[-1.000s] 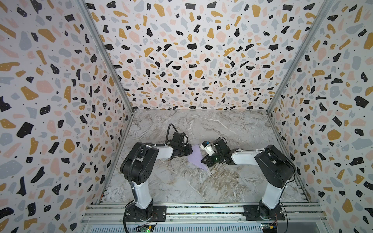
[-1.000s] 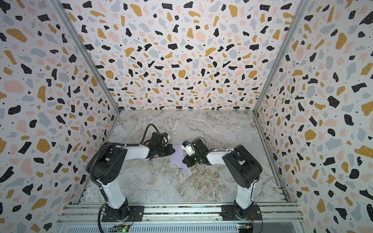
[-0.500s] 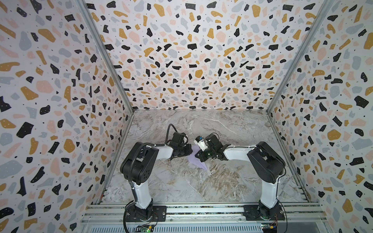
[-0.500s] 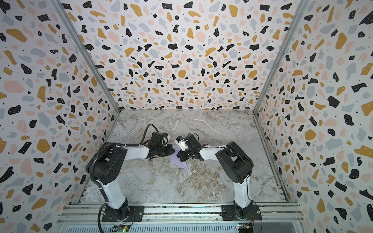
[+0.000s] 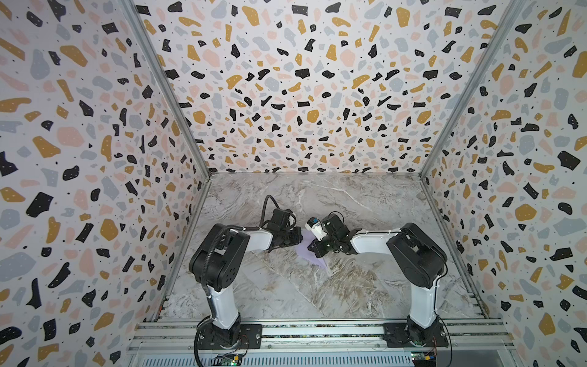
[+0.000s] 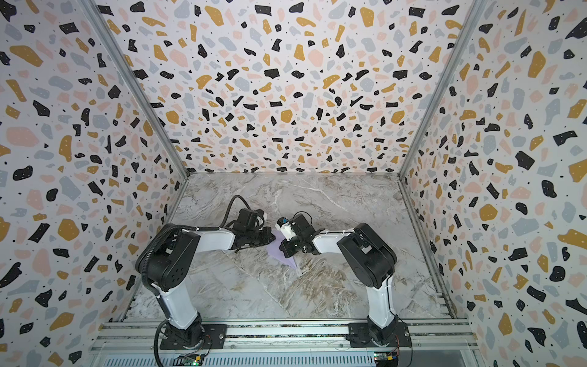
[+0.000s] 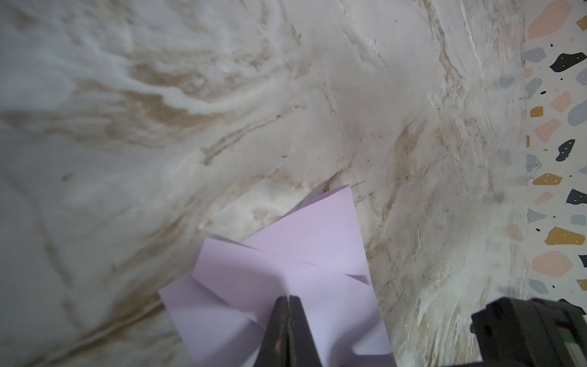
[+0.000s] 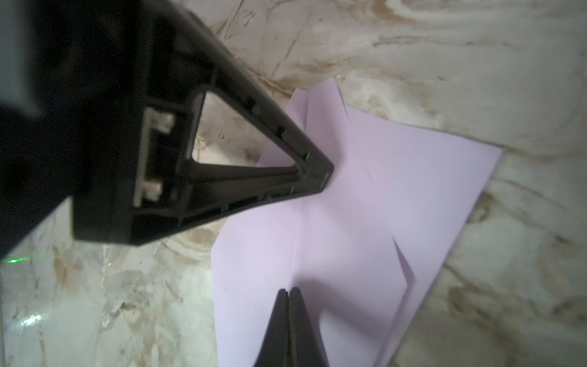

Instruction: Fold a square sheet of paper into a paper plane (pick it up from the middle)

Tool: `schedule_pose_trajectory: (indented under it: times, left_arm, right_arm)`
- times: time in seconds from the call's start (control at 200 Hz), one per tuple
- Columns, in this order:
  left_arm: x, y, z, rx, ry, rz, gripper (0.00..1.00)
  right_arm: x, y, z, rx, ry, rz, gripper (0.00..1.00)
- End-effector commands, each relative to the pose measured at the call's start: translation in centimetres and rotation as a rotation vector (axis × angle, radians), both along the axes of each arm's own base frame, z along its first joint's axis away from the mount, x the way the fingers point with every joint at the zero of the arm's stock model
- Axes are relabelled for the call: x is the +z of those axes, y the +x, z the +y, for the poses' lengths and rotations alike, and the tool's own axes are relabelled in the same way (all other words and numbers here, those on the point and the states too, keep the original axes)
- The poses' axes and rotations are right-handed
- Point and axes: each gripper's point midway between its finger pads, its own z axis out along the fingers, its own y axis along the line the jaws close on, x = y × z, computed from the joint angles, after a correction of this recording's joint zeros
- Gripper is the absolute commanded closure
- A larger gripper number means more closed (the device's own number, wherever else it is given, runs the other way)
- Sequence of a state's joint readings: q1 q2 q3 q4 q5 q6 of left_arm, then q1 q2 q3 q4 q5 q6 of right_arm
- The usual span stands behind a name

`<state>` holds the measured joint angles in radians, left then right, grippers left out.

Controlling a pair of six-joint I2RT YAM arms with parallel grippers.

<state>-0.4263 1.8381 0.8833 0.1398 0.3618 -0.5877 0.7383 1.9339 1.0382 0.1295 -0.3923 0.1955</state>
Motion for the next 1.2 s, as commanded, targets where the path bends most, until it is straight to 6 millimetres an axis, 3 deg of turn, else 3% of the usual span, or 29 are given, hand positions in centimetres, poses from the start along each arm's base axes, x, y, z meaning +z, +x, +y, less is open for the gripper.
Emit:
schedule_pose_trajectory:
  times: [0.0, 0.471, 0.781, 1.006, 1.196]
  left_arm:
    - [-3.9, -2.7, 2.7, 0.035, 0.119, 0.126, 1.00]
    - [-4.2, -2.8, 2.9, 0.037, 0.126, 0.137, 1.00]
    - [-4.3, -2.8, 2.9, 0.038, 0.127, 0.139, 1.00]
    - [-4.4, -2.9, 2.9, 0.036, 0.129, 0.142, 1.00]
    - [-4.5, -2.9, 3.0, 0.037, 0.129, 0.144, 1.00]
  right_arm:
    - [-1.4, -2.2, -2.5, 0.004, -0.098, 0.039, 1.00]
    - [-1.3, -4.6, -4.0, 0.035, -0.124, 0.052, 1.00]
    - [1.2, -1.9, -1.8, 0.010, -0.115, -0.049, 0.99]
    - [0.3, -1.3, -0.9, 0.003, -0.135, -0.039, 0.98]
    - [-1.0, -2.5, -2.3, -0.001, -0.181, -0.004, 0.99]
